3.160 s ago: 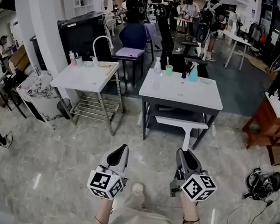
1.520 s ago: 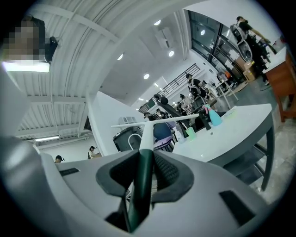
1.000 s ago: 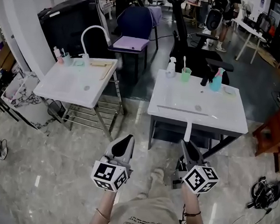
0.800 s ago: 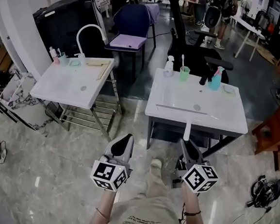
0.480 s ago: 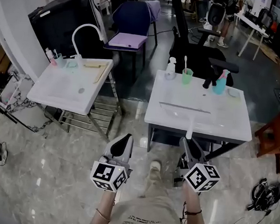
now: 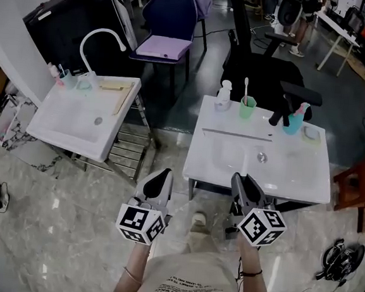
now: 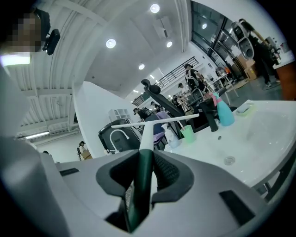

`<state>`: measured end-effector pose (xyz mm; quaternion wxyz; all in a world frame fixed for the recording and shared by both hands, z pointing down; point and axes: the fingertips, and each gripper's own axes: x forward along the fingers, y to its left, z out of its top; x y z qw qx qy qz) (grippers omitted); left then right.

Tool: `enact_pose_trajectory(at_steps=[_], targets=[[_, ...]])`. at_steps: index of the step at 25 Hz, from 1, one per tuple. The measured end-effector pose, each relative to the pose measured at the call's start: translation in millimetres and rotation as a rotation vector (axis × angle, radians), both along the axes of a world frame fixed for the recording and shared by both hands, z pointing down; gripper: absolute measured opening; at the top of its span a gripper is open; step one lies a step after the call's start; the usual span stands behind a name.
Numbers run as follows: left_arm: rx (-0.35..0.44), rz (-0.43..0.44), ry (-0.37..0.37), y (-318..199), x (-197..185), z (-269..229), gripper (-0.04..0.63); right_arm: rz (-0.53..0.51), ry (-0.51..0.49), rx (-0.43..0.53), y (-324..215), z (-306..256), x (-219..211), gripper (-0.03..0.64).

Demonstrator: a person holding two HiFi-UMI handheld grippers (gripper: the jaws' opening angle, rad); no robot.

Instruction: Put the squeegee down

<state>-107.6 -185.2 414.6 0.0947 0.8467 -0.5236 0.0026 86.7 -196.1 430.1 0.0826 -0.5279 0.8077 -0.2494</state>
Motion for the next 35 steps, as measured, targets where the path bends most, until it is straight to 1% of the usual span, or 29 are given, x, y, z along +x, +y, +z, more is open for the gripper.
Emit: enact_pose_trajectory(at_steps=[7,17,26,31,35], targets=[[-0.02,-0.021,0.007,-49,4,-1,0.023,-0.034,0.003,-0.036,-53,4,-3,0.095],[-0.053,-0.064,0.016,-105,2,10,0.022,-0.118,0.01,-0.084,-116,19,-22,0.095],[-0.09,-0.082,0.022,-148,4,30,0.023,-0.152,-0.006,-0.166,-152,49,-37,0.095],[-0.124,-0.082,0.019,-159,4,46,0.023,-0.169,-0.007,-0.206,-161,66,-47,0.095],[-0.151,-0.074,0.022,-166,4,55,0.023,-0.158,-0.001,-0.236,-166,78,-50,0.095]])
